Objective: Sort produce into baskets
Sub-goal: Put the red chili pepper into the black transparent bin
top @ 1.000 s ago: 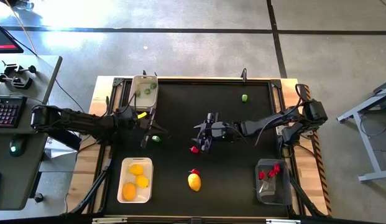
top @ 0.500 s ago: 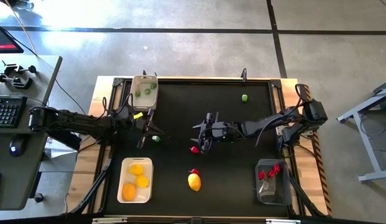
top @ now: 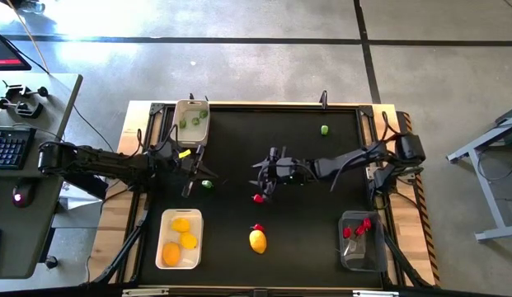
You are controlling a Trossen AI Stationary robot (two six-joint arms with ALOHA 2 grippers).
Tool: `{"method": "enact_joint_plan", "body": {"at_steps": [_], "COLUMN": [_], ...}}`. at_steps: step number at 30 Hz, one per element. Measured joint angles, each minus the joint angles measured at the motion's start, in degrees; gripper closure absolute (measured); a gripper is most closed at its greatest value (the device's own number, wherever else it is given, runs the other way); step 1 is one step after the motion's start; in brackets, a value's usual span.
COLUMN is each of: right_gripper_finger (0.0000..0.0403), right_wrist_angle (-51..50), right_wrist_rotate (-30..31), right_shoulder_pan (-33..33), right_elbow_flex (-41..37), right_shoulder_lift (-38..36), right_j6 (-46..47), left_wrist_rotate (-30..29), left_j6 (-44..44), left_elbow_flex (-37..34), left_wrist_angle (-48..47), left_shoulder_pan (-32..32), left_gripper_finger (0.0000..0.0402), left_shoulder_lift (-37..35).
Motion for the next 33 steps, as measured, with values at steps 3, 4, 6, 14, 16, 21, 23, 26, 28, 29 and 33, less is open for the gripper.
{"method": "enact_joint_plan", "body": {"at_steps": [3, 4, 6, 14, 16, 21, 23, 26, 28, 29, 33], "right_gripper_finger": [0.0153, 0.0153, 0.0153, 0.0153, 0.0153, 0.0153, 0.0153, 0.0153, 0.0153, 0.0153, 0.0153], "right_wrist_angle": [-4.08, -5.83, -9.95, -21.95, -22.30, -22.01, -21.61, -21.17, -21.10, -21.00, -20.31], "right_wrist_rotate": [0.12, 0.01, 0.01, 0.64, 0.86, 4.15, 4.48, 4.51, 4.55, 4.58, 4.58], "right_shoulder_pan": [0.73, 0.98, 1.56, 5.21, 6.37, 8.88, 9.21, 9.27, 9.27, 9.21, 9.12], "right_elbow_flex": [0.51, 0.81, 1.50, 4.15, 4.58, 4.79, 4.79, 4.79, 4.79, 4.81, 4.81], "right_shoulder_lift": [-1.97, -2.61, -3.55, -3.65, -3.65, -3.65, -3.65, -3.65, -3.40, -3.09, -0.58], "right_j6": [1.63, 2.84, 5.73, 13.53, 14.56, 17.26, 17.58, 18.59, 19.03, 19.05, 19.01], "left_wrist_rotate": [0.01, 0.01, 0.01, -0.01, 0.01, -0.01, -0.01, -0.03, -0.01, -0.01, -0.01], "left_j6": [0.09, 0.36, 0.38, -1.31, -1.31, -0.99, -0.89, -0.90, -0.56, -0.44, -1.14], "left_elbow_flex": [0.00, 0.00, 0.00, -0.02, -0.02, -0.02, -0.02, -0.02, -0.02, -0.02, -0.02], "left_wrist_angle": [-0.41, -0.34, 0.39, 0.24, 0.17, -0.02, 0.69, 1.92, 2.15, 2.13, 1.68], "left_shoulder_pan": [0.00, 0.02, 0.32, 1.35, 1.58, 1.64, 1.83, 1.91, 1.90, 1.90, 1.90], "left_gripper_finger": [0.0401, 0.0401, 0.0401, 0.0401, 0.0401, 0.0401, 0.0401, 0.0401, 0.0401, 0.0401, 0.0401], "left_shoulder_lift": [-0.02, -0.02, -0.02, -1.94, -2.38, -2.56, -2.56, -2.56, -2.56, -2.54, -2.54]}}
